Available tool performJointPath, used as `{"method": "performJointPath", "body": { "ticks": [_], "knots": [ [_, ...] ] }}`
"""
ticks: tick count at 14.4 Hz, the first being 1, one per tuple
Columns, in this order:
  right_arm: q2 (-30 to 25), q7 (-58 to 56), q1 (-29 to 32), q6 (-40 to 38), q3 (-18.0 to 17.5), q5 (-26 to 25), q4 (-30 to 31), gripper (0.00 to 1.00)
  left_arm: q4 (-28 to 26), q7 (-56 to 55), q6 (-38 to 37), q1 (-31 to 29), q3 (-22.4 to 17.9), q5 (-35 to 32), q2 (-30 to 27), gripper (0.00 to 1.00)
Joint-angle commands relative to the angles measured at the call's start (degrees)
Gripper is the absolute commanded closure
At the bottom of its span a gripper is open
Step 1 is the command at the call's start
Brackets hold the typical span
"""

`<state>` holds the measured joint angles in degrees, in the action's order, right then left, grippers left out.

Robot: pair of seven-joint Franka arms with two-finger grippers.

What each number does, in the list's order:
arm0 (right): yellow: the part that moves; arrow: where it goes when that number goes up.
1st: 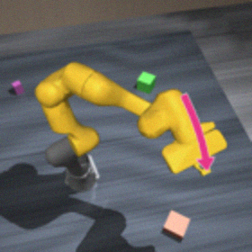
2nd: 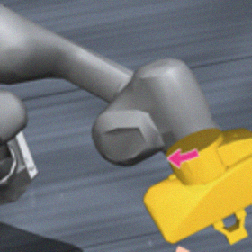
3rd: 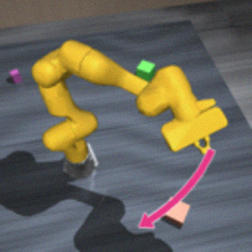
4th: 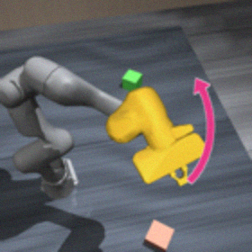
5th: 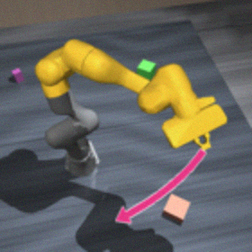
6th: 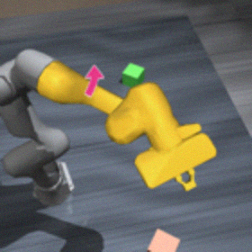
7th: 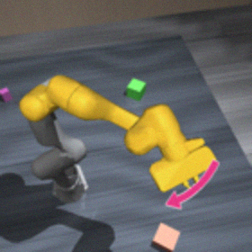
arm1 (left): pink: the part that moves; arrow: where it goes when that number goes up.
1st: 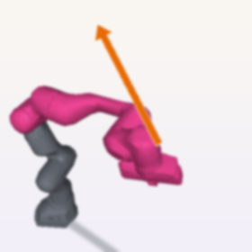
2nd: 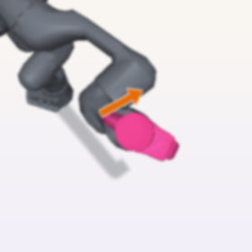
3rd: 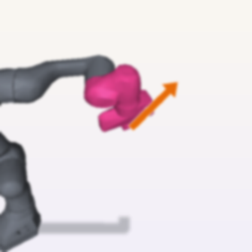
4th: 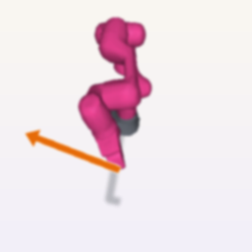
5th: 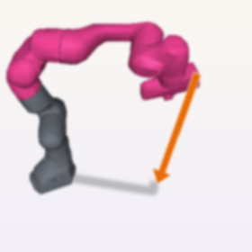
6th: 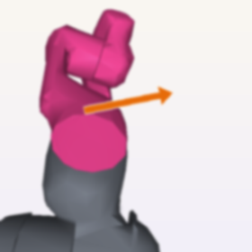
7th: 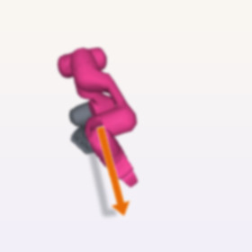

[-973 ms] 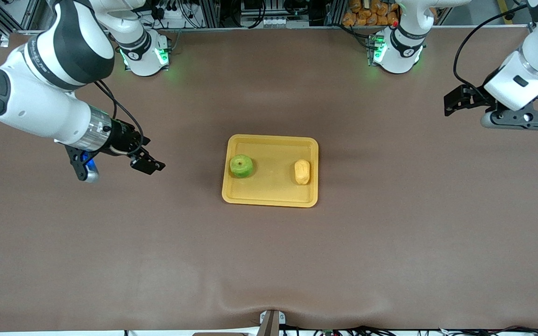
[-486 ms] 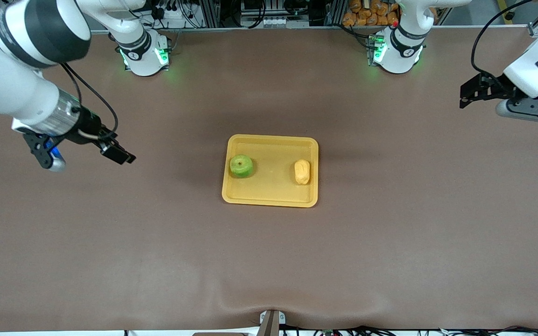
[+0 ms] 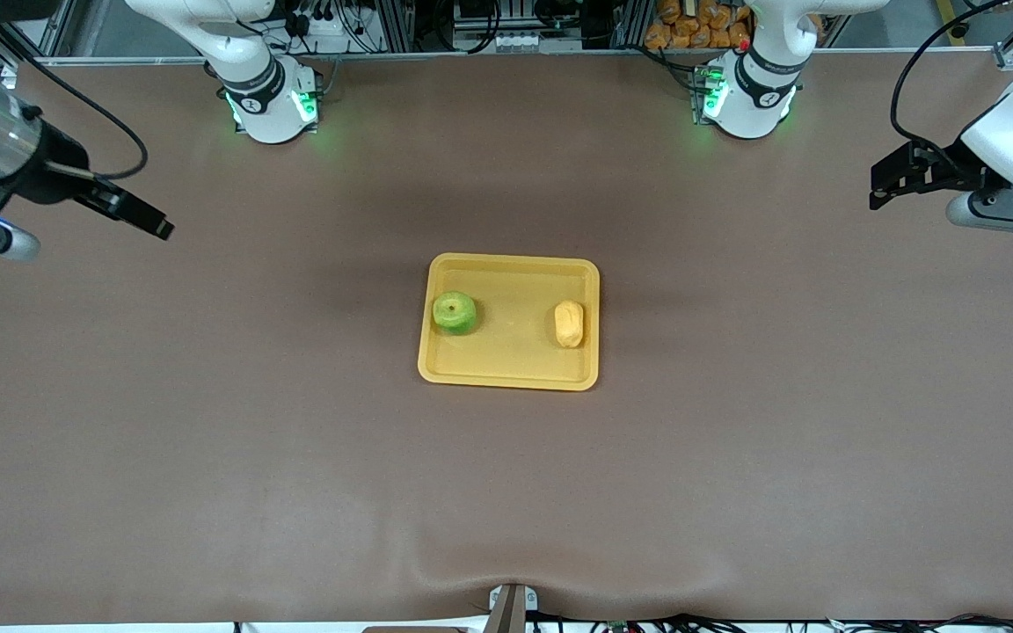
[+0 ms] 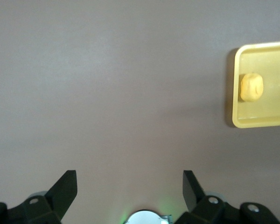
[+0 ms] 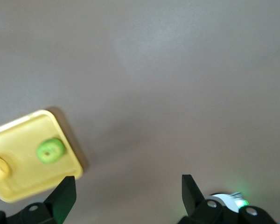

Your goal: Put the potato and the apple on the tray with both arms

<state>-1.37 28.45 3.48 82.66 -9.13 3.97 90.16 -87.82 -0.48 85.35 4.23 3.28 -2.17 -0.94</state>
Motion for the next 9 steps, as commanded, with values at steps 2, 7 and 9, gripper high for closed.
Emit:
{"method": "performJointPath", "body": {
  "ticks": [2,7,9],
  "knots": [
    [-0.03,-18.11,0.48,-4.53,6.56,-1.42,-2.53,0.0,1.42,-3.12,-1.51,0.34,-1.17,-0.2,0.76,0.0],
    [0.06,-34.25,0.13,-4.61,13.78,-1.85,-2.27,0.0,0.98,-3.39,-2.64,-0.1,-0.99,-0.2,0.85,0.0],
    [0.06,-34.25,0.04,-3.57,14.4,-2.04,-2.97,0.0,0.9,-3.39,-2.39,0.16,-0.99,-0.55,1.29,0.0]
  ]
}}
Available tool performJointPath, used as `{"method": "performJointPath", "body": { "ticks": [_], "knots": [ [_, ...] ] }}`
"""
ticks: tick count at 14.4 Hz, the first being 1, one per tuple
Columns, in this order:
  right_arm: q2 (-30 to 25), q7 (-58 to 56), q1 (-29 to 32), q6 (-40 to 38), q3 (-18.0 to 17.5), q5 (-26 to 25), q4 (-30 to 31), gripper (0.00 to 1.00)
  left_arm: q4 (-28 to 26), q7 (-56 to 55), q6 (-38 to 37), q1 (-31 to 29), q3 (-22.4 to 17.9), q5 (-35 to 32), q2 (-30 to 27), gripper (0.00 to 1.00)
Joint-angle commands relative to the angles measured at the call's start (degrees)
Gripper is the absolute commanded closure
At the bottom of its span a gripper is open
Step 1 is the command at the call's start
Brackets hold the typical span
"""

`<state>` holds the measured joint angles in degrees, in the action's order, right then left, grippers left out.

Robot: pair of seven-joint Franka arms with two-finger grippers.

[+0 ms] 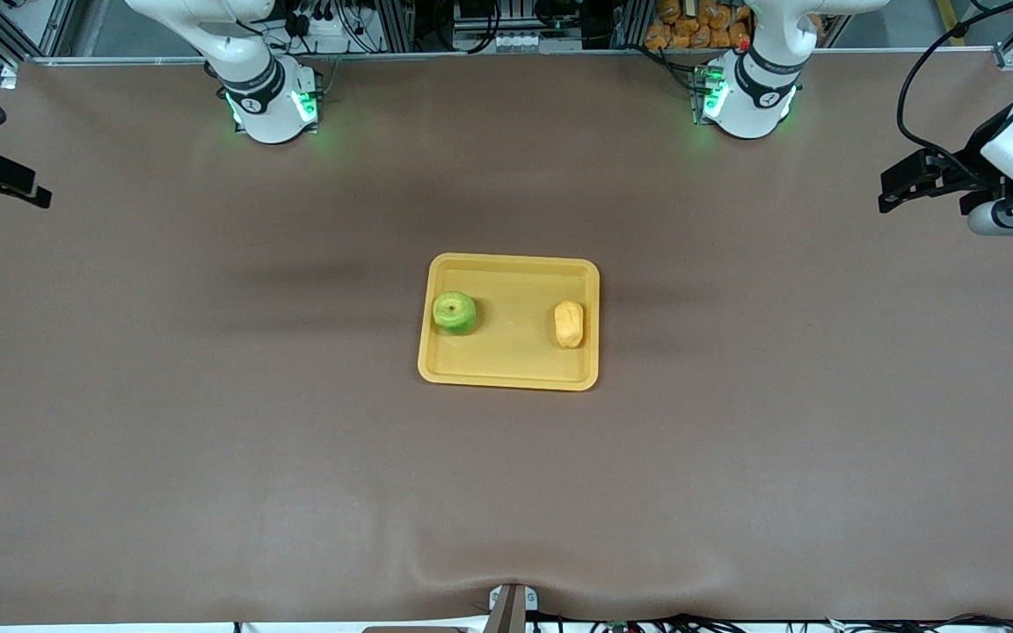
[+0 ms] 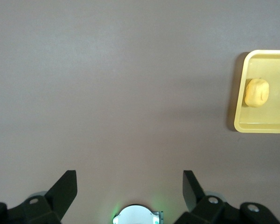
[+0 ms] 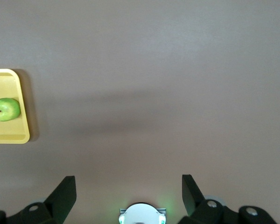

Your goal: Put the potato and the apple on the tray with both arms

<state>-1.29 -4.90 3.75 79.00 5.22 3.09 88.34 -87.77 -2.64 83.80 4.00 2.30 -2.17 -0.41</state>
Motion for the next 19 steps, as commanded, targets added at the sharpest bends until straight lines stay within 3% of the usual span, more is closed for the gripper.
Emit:
{"method": "performJointPath", "body": {
  "ticks": [1,3,5,6,8,19],
  "knots": [
    [0.4,-0.9,-0.24,1.58,-0.04,-1.59,-2.28,0.0,0.84,-1.22,-0.57,0.57,-0.01,-0.64,0.93,0.0],
    [0.41,-0.55,-0.24,2.21,-0.04,-2.2,-3.43,0.0,0.58,-1.31,0.75,0.83,0.08,-0.81,1.28,0.0],
    [0.5,-0.46,-0.5,1.86,-0.56,-7.37,-4.31,0.0,-1.25,-1.92,3.46,0.66,0.25,-0.29,0.41,0.0],
    [0.5,-0.46,-0.76,1.77,-0.56,-7.66,-4.31,0.0,-2.57,-1.93,5.05,0.57,0.25,-0.2,-0.38,0.0],
    [0.5,-0.28,-0.85,1.25,-0.65,-7.57,-4.31,0.0,-4.51,-1.84,7.17,0.48,0.34,-0.2,-1.79,0.0],
    [0.5,-0.28,-1.64,0.89,-0.74,-4.32,-5.11,0.0,-3.81,-0.78,4.53,0.57,0.87,-0.29,-2.14,0.0]
  ]
}}
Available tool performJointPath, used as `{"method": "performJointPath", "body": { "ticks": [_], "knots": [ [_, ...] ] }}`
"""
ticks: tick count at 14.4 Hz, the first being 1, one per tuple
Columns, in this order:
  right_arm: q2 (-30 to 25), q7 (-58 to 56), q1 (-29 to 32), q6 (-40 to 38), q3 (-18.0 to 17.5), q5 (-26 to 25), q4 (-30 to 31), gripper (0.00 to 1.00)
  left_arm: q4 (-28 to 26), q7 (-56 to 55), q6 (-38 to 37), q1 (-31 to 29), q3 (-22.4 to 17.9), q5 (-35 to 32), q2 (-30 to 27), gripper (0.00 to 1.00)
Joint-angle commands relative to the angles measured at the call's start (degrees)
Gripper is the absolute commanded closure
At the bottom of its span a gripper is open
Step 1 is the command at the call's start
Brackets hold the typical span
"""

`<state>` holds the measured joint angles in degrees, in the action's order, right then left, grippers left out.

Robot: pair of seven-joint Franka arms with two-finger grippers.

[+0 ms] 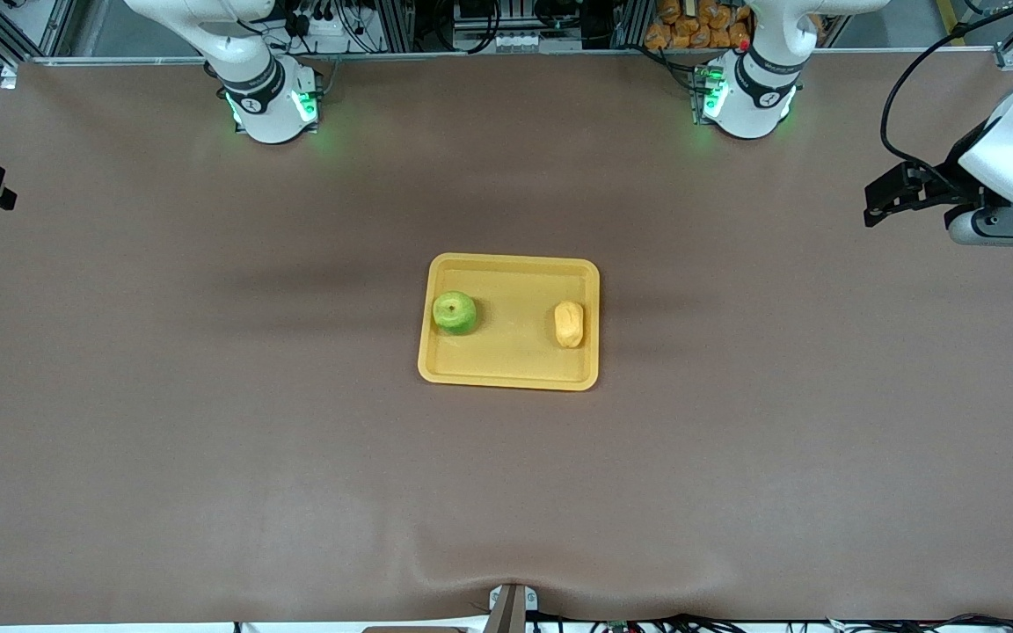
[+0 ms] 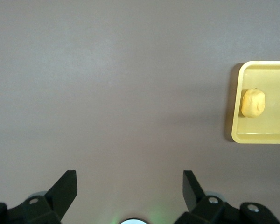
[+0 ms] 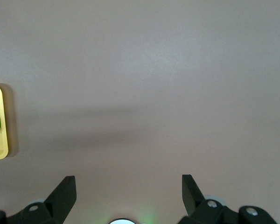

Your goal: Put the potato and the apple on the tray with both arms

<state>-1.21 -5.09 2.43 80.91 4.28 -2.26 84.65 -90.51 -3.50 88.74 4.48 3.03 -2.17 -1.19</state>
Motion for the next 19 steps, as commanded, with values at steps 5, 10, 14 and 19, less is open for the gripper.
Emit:
{"method": "performJointPath", "body": {
  "ticks": [5,10,14,19],
  "knots": [
    [0.42,-0.1,-0.23,-1.63,0.29,1.03,-1.42,0.0,-1.08,0.16,-0.4,-0.08,0.22,-0.29,-1.27,0.0],
    [0.51,-0.01,-0.23,-3.04,0.29,1.12,-1.42,0.0,-1.08,0.16,-0.4,-0.17,0.22,-0.2,-1.18,0.0],
    [0.51,-0.01,-0.32,-3.13,0.29,1.12,-1.42,0.0,-1.08,0.16,-0.14,-0.17,0.22,-0.2,-1.1,0.0],
    [0.42,-0.01,-0.32,-3.13,0.29,1.12,-1.33,0.0,-0.64,0.16,0.03,-0.08,0.22,-0.11,-0.83,0.0]
  ]
}}
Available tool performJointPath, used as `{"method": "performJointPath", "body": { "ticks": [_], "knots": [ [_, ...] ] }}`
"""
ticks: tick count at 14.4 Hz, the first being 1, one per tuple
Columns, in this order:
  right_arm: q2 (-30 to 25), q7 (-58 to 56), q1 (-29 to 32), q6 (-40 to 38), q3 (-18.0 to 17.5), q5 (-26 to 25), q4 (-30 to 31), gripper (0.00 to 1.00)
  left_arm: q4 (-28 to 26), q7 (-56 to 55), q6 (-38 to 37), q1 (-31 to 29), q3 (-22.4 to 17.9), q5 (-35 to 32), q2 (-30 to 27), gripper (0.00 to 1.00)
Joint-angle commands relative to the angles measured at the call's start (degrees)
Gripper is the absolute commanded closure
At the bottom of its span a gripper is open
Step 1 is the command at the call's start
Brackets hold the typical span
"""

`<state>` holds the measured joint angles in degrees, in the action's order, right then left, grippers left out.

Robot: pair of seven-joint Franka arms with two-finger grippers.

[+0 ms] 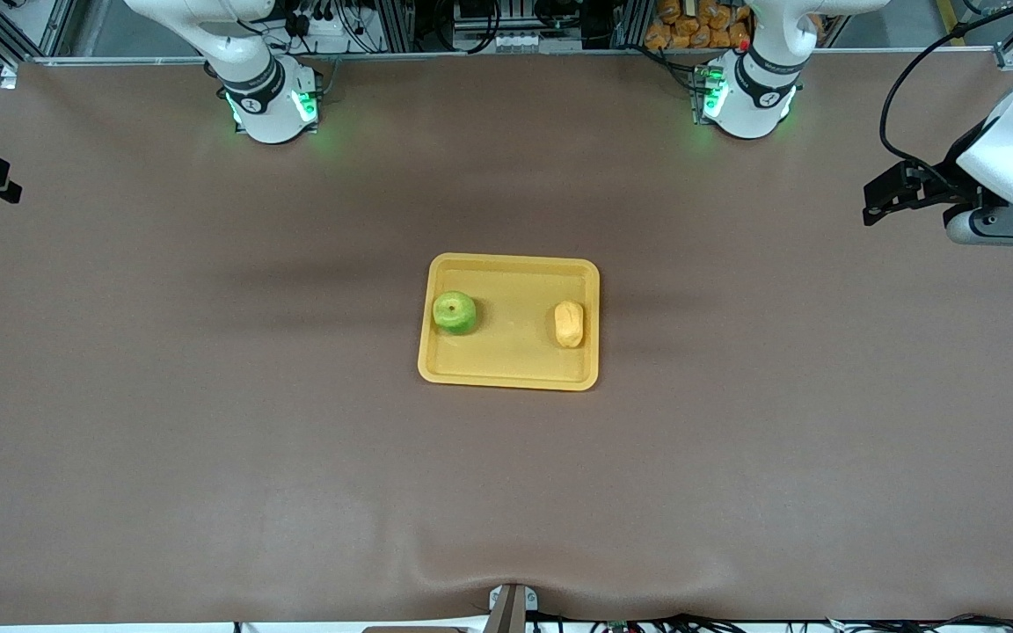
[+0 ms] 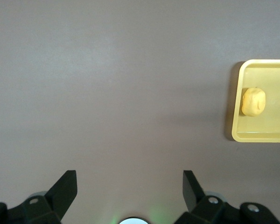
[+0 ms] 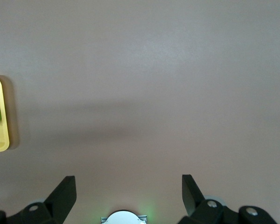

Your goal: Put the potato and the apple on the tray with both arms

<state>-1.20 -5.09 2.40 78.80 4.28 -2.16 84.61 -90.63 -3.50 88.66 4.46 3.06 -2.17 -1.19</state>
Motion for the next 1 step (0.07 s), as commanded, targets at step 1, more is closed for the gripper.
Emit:
{"method": "performJointPath", "body": {
  "ticks": [1],
  "knots": [
    [0.41,-0.01,-0.29,-1.02,0.29,1.02,-1.29,0.0,-0.51,0.25,0.29,0.02,0.28,-0.11,-0.83,0.0]
  ]
}}
